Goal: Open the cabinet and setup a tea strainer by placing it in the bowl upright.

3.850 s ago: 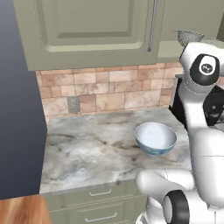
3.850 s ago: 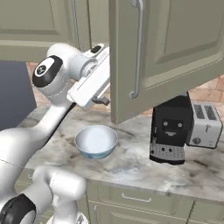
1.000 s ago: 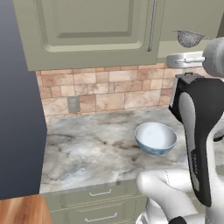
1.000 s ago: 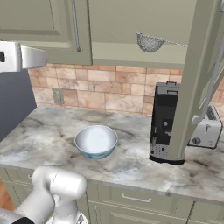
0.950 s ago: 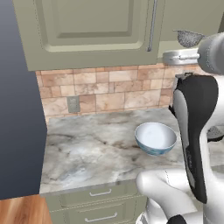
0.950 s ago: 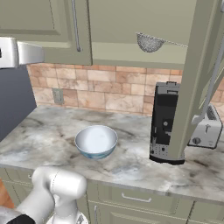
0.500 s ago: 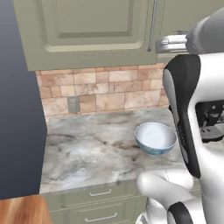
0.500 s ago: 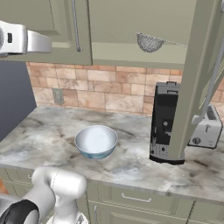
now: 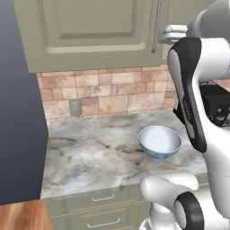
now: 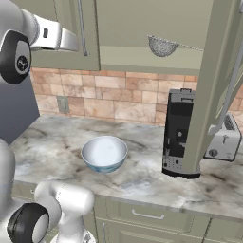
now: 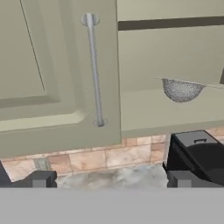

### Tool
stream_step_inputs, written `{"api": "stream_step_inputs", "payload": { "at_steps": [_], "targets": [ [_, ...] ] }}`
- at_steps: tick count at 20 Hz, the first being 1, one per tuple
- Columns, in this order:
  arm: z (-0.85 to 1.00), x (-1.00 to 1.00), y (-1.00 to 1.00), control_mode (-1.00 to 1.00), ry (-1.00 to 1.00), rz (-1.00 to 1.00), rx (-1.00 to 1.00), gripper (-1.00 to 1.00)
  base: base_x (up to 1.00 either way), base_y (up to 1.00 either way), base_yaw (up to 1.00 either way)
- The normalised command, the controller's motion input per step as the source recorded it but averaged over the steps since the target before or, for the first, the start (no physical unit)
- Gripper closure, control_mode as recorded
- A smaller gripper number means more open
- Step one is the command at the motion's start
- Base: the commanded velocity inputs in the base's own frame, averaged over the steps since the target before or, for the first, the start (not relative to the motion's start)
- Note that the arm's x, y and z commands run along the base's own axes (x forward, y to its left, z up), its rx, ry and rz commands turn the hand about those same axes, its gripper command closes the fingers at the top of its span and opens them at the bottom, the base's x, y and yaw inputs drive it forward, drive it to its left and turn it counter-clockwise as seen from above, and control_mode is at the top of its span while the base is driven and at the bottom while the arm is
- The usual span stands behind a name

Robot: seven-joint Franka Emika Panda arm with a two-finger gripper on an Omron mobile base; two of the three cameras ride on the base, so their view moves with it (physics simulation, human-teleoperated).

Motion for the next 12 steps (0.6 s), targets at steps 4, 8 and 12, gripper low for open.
{"api": "stream_step_inputs", "payload": {
  "at_steps": [4,8,12],
  "targets": [
    [0.00,0.73,0.00,-1.00,0.00,0.01,0.10,-1.00,0.00,0.00,0.00],
    [-0.02,0.67,0.02,-1.00,0.00,0.00,0.02,-1.00,0.00,0.00,0.00],
    [-0.03,0.56,0.01,-1.00,0.00,0.00,0.00,-1.00,0.00,0.00,0.00]
  ]
}}
